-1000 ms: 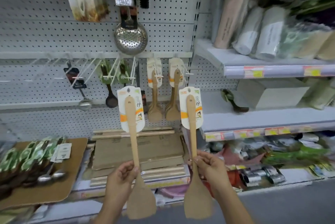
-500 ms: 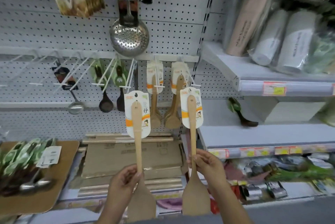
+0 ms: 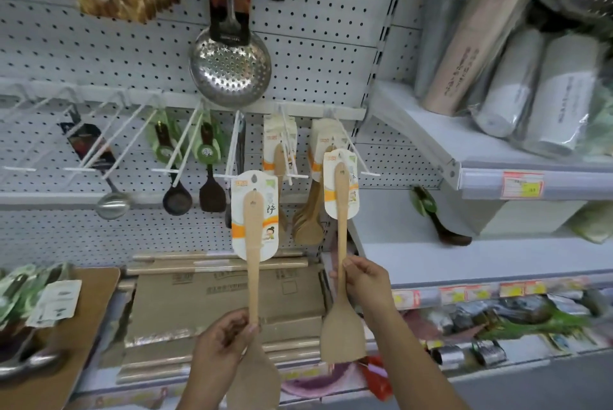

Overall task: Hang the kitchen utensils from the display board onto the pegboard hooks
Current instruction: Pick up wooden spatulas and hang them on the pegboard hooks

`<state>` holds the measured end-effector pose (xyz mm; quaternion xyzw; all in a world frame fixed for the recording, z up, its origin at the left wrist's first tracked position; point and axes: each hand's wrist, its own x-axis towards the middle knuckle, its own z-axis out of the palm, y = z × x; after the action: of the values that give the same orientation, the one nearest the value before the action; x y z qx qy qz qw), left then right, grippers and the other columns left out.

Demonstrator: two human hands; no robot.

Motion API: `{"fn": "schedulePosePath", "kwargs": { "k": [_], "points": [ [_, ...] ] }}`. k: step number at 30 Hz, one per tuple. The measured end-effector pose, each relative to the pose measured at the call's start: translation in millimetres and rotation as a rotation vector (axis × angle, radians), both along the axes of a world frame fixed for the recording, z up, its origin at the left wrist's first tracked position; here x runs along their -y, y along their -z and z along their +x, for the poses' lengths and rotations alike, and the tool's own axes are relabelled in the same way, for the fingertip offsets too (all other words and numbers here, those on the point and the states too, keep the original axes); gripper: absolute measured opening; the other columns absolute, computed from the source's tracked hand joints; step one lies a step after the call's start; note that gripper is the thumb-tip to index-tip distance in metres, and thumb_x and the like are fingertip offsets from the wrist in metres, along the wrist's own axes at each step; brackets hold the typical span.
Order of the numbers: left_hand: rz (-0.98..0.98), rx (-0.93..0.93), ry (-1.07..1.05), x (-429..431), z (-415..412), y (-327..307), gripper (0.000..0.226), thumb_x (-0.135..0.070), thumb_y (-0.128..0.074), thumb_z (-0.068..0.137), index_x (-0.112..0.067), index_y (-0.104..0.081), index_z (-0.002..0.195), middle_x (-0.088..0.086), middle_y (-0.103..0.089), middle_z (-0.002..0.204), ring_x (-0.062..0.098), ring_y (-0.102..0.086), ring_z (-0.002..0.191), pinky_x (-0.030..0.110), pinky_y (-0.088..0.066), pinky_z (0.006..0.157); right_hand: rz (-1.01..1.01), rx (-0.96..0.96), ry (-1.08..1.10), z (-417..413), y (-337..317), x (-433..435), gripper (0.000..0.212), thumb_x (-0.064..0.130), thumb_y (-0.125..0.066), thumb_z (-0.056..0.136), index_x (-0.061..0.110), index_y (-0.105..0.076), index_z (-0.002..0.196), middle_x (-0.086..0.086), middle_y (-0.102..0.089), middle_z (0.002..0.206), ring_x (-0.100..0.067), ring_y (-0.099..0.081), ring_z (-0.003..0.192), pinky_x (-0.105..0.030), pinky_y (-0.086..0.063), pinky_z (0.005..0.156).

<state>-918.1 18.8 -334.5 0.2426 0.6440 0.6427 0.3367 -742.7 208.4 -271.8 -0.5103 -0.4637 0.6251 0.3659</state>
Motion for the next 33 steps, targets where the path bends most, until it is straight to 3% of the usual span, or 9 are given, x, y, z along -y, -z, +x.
{"fn": "schedulePosePath", "kwargs": {
  "k": [5,10,14,18,20,22,24,28,33],
  "points": [
    [0.007,-0.004,-0.006,-6,-7,-8,0.031,0.010,-0.071,0.080,-0.021,-0.077,0.082,0.007,-0.076,0.080,0.008,-0.068,0.070,0.017,-0.052,0.068,0.013,-0.013,-0.020,-27,-9,-32,0.018,0.004,-0.055,0.100,-0.009,-0.064,0.107,-0.032,-0.069,0.091,-0.032,-0.069,0.079,-0.030,-0.062,0.067],
    [-0.005,-0.030,-0.009,-8,-5,-15,0.023,0.007,-0.071,0.082,-0.016,-0.077,0.084,0.009,-0.076,0.082,0.012,-0.069,0.075,0.024,-0.053,0.072,-0.033,0.070,-0.049,-40,1,-64,0.015,0.006,-0.056,0.099,-0.004,-0.068,0.100,-0.028,-0.071,0.092,-0.033,-0.070,0.080,-0.053,-0.059,0.084],
    [-0.002,-0.043,0.010,-7,-1,-18,0.035,0.008,-0.071,0.081,-0.027,-0.077,0.083,0.009,-0.076,0.082,0.012,-0.070,0.075,0.023,-0.052,0.072,-0.015,0.130,-0.069,-41,13,-80,0.020,0.004,-0.056,0.099,0.003,-0.070,0.083,-0.023,-0.069,0.086,-0.033,-0.064,0.077,-0.045,-0.055,0.079],
    [-0.036,-0.034,-0.002,-7,5,-10,0.028,0.009,-0.071,0.081,-0.019,-0.077,0.081,0.011,-0.076,0.082,0.016,-0.070,0.077,0.024,-0.052,0.071,0.074,0.270,-0.162,-38,23,-94,0.018,0.011,-0.061,0.097,0.002,-0.072,0.085,-0.013,-0.067,0.079,-0.027,-0.060,0.077,-0.038,-0.051,0.074],
    [-0.038,-0.011,0.002,-6,10,-6,0.027,0.011,-0.070,0.080,-0.015,-0.078,0.082,0.014,-0.076,0.081,0.017,-0.069,0.076,0.022,-0.052,0.070,0.113,0.330,-0.207,-35,27,-101,0.018,0.013,-0.063,0.096,0.007,-0.073,0.082,-0.009,-0.070,0.084,-0.026,-0.064,0.085,-0.039,-0.054,0.081],
    [-0.032,0.008,0.021,-8,16,-4,0.029,0.011,-0.070,0.080,-0.016,-0.078,0.084,0.016,-0.075,0.081,0.015,-0.068,0.075,0.021,-0.052,0.069,0.147,0.345,-0.240,-33,26,-104,0.014,0.016,-0.065,0.095,0.008,-0.075,0.099,-0.008,-0.073,0.103,-0.027,-0.067,0.100,-0.042,-0.054,0.096],
    [-0.034,0.018,0.048,-10,21,-1,0.026,0.009,-0.072,0.079,-0.015,-0.079,0.085,0.017,-0.075,0.082,0.015,-0.068,0.075,0.021,-0.051,0.069,0.166,0.275,-0.258,-32,15,-101,0.018,0.016,-0.065,0.096,0.009,-0.074,0.110,-0.009,-0.073,0.111,-0.027,-0.068,0.107,-0.044,-0.052,0.101],
    [-0.055,0.039,0.094,-18,33,2,0.019,0.000,-0.077,0.079,-0.018,-0.079,0.087,0.016,-0.075,0.085,0.016,-0.068,0.079,0.022,-0.051,0.071,0.096,-0.095,-0.329,-32,-38,-66,0.019,0.013,-0.053,0.102,0.008,-0.070,0.108,-0.014,-0.075,0.105,-0.028,-0.073,0.099,-0.037,-0.059,0.090],
    [-0.046,0.027,0.095,-28,42,-7,0.021,-0.025,-0.081,0.065,-0.021,-0.078,0.085,0.014,-0.076,0.084,0.019,-0.068,0.079,0.033,-0.051,0.076,0.140,-0.276,-0.436,-25,-83,-29,0.033,0.027,-0.047,0.103,0.004,-0.069,0.114,-0.018,-0.074,0.108,-0.034,-0.072,0.101,-0.044,-0.059,0.088]
  ]
}}
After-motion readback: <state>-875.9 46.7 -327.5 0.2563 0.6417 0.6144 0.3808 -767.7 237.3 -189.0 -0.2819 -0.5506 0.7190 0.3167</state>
